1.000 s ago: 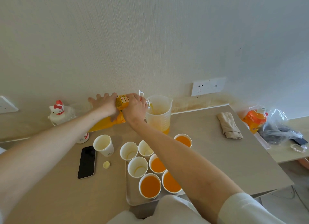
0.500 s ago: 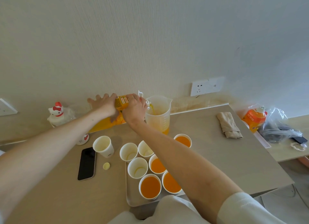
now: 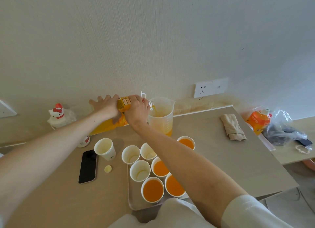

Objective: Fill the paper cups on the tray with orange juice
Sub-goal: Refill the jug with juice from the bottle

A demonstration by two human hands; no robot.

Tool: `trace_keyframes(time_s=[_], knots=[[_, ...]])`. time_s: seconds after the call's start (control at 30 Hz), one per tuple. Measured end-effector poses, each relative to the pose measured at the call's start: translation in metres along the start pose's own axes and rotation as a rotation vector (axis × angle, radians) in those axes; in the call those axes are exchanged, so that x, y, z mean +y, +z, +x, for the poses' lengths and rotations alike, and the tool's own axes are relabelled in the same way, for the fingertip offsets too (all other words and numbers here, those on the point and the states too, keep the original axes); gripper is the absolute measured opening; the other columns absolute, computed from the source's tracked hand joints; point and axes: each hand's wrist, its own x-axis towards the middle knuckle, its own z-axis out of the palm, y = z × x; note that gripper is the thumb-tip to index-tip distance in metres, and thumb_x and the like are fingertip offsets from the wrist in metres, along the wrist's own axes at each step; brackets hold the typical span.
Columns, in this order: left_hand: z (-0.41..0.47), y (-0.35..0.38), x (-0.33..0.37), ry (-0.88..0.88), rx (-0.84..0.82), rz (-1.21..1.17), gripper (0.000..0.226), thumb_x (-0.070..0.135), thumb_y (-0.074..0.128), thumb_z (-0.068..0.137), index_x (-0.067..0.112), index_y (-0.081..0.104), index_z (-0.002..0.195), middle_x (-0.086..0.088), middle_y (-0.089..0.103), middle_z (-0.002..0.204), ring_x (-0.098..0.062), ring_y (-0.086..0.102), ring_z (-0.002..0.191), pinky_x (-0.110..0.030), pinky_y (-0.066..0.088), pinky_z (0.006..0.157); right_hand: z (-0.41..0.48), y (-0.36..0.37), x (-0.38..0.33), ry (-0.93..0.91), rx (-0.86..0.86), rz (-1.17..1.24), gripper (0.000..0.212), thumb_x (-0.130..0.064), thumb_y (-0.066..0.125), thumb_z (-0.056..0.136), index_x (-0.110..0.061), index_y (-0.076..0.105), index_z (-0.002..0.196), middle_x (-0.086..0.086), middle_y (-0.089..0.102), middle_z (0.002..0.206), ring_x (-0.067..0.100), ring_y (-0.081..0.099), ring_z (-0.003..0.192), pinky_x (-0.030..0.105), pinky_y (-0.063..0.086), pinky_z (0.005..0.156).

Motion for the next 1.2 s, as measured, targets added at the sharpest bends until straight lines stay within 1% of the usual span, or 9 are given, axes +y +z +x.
trace_keyframes(time_s=[0.2,0.6,0.9,1.2], knots=[[-0.0002,0.0004,0.0002,-0.002,0.002,-0.005,0.094,0.019,0.082,0.059,0.025,0.033,0.140,-0.009,0.042,0.134,-0.039,0.031,0.131,-0.057,0.025,0.107,0.0002,-0.0012,-0.0005,-0.005,-0.014,-0.012,0.052,-0.003,0.051,0.082,-0.014,0.054,0.134,0.006,0.049,0.141,0.035,0.029,0.136,0.045,0.019,0.114],[-0.0001,-0.0003,0.0001,-0.007,0.006,-0.006,0.097,0.019,0.082,0.059,0.027,0.032,0.141,-0.008,0.041,0.134,-0.037,0.031,0.130,-0.055,0.025,0.106,0.0004,-0.0017,-0.0013,-0.011,-0.007,-0.021,0.052,-0.005,0.052,0.083,-0.014,0.054,0.134,0.005,0.050,0.141,0.034,0.030,0.135,0.043,0.019,0.114],[-0.0021,-0.0009,-0.0008,0.003,0.016,-0.011,0.097,0.018,0.082,0.059,0.026,0.032,0.142,-0.009,0.041,0.136,-0.039,0.029,0.131,-0.058,0.024,0.107,-0.0009,-0.0012,-0.0027,-0.005,0.001,-0.019,0.052,-0.005,0.052,0.082,-0.014,0.054,0.133,0.005,0.050,0.140,0.036,0.031,0.134,0.043,0.019,0.112],[-0.0035,-0.0023,0.0005,0.002,0.023,-0.005,0.095,0.017,0.081,0.060,0.027,0.032,0.140,-0.009,0.040,0.137,-0.038,0.029,0.131,-0.059,0.024,0.106,-0.0030,-0.0030,-0.0034,-0.007,0.014,-0.011,0.052,-0.002,0.051,0.082,-0.014,0.055,0.132,0.006,0.051,0.139,0.034,0.031,0.134,0.042,0.020,0.113]])
